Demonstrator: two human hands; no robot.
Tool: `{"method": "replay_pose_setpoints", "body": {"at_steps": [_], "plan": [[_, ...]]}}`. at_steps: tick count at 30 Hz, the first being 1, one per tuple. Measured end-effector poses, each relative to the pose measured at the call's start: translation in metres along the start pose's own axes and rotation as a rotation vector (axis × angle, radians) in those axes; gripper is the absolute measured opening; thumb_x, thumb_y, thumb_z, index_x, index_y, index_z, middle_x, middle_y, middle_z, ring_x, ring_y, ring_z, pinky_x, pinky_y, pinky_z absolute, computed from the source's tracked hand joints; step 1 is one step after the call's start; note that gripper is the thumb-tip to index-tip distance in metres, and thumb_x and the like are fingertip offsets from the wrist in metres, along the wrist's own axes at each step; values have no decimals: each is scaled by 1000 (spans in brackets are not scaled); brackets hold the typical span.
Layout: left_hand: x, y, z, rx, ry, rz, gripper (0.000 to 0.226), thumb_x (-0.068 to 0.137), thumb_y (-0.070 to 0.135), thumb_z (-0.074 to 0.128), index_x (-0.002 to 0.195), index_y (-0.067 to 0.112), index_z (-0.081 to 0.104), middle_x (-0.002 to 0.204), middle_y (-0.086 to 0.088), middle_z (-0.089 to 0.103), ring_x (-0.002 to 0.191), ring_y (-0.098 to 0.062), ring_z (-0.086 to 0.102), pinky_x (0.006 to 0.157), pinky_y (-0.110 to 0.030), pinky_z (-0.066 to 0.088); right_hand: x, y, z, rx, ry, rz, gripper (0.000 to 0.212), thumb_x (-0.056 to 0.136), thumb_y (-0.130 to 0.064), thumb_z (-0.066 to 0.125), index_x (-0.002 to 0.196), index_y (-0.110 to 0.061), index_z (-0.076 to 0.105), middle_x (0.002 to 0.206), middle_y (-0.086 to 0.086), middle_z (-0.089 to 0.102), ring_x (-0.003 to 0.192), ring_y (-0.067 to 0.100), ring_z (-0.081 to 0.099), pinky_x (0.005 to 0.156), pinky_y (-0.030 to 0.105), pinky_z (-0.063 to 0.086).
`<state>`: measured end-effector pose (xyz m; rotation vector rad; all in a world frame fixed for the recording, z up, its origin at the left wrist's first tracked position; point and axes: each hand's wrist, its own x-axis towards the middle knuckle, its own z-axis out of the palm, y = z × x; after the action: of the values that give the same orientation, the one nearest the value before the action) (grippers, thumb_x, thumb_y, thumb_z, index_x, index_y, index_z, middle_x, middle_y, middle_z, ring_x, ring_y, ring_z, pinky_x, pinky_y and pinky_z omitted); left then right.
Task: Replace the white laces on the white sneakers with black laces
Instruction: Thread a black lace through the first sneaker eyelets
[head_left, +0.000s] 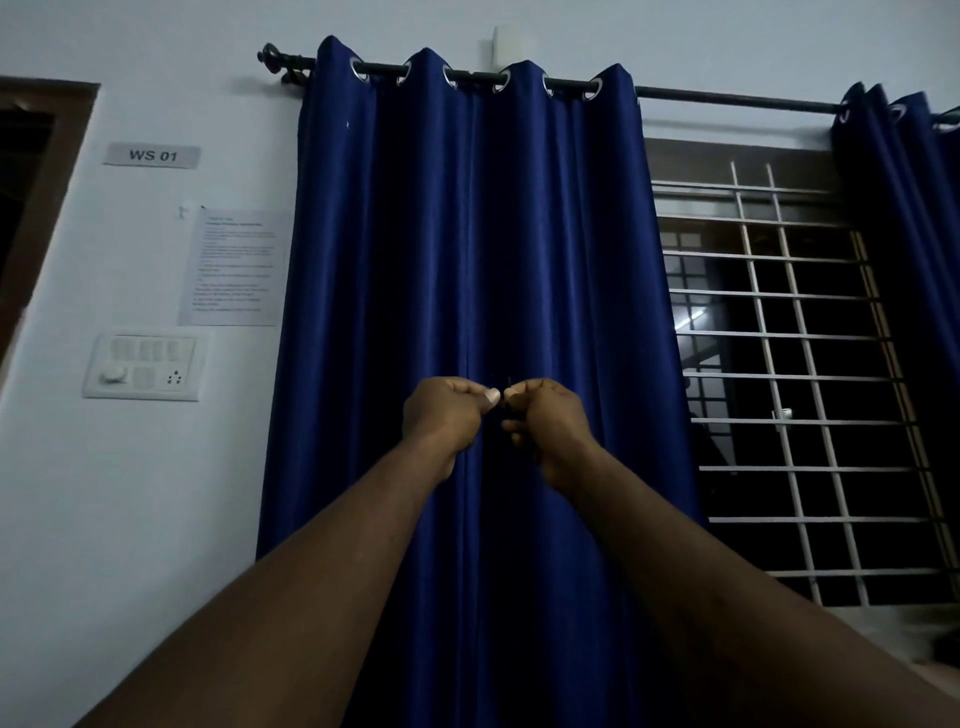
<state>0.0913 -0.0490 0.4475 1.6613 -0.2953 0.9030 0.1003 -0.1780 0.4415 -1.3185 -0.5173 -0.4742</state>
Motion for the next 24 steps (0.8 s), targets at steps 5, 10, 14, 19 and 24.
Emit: {"method": "replay_pose_setpoints", "body": {"at_steps": [5,10,14,19,24], "plan": [[2,-2,3,-25,21,-9,5,90,26,79,88,21,78,91,3,77,82,-15,72,71,-32,63,2,3,1,50,6,27,18,98,-5,51,105,-7,67,92,10,68,66,14,57,57,26,48],[1,-2,3,-31,6,-27,6,91,25,78,91,19,78,91,1,77,76,-15,69,60,-25,57,2,4,1,90,7,52,23,97,-8,55,113,-4,71,92,8,70,64,13,57,58,25,48],[2,2,4,-36,-5,-44,4,92,24,76,92,20,78,95,1,76,85,-16,71,61,-25,55,3,3,0,99,13,62,20,96,-9,57,109,-5,73,91,6,71,62,11,56,56,24,47],[2,4,5,-49,-8,-58,3,91,22,77,91,19,78,95,0,77,88,-18,72,63,-26,55,3,3,-2,93,22,58,18,96,-9,57,104,-8,73,90,6,72,60,9,55,55,23,47],[0,7,6,-55,-21,-65,3,92,21,76,92,18,77,96,-1,76,87,-18,71,64,-26,55,0,0,-3,97,19,51,20,96,-9,57,108,-5,73,89,6,71,58,9,55,54,23,46]]}}
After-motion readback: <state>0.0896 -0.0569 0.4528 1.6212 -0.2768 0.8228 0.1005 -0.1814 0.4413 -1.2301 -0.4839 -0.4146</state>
